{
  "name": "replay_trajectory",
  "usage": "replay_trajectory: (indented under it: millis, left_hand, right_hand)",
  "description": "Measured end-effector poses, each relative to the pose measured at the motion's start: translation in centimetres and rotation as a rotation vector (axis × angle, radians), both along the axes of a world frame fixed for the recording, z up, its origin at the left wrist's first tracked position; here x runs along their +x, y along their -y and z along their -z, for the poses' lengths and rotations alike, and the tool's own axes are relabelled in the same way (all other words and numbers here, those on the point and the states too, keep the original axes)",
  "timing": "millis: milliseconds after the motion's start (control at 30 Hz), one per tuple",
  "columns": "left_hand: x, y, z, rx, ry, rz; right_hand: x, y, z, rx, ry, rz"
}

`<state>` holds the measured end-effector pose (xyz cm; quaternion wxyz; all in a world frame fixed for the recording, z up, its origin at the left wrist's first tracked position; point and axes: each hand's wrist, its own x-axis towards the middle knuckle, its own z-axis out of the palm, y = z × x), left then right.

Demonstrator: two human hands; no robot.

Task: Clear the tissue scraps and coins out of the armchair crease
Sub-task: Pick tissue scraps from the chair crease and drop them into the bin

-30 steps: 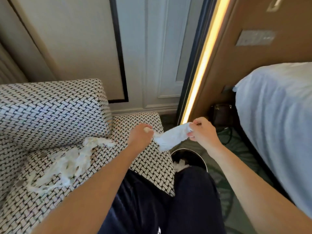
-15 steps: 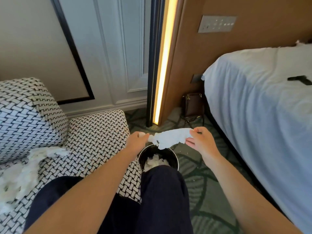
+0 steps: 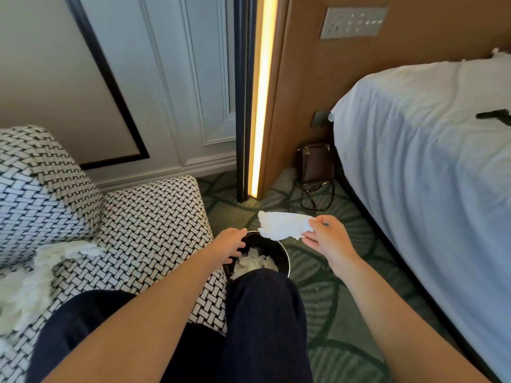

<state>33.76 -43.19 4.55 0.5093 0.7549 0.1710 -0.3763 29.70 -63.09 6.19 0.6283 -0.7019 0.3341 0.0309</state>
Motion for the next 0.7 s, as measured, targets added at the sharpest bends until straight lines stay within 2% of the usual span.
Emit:
replay_trajectory:
  millis: [100,267,400,500,700]
  left_hand:
    - [-0.1,-0.2,-0.2,0.015,0.005,0.013]
    - [-0.2,-1.0,-0.3,0.034,0.036,0.052]
    - [-0.6,-1.9,-0.4,0.041,0.029,0.042]
    - [-1.0,-2.6,-0.2,0.042,0.036,0.022]
    - [-2.1,-5.5,-0.3,0.021,0.137,-0.015]
  right_hand:
    - [0.3,-0.7,0.6,-0.013,-0.013,-0.019]
    - [-0.5,-1.6,1.7,-0.032,-0.157,-0.209]
    - [-1.2,-1.6,1.5,0.032,-0.224,-0.251]
    - [-1.3,-1.7,1.0,-0.016,-0.216,-0.274]
    - [-0.6,-5.2,-1.4,-0.096,-0.076,-0.330]
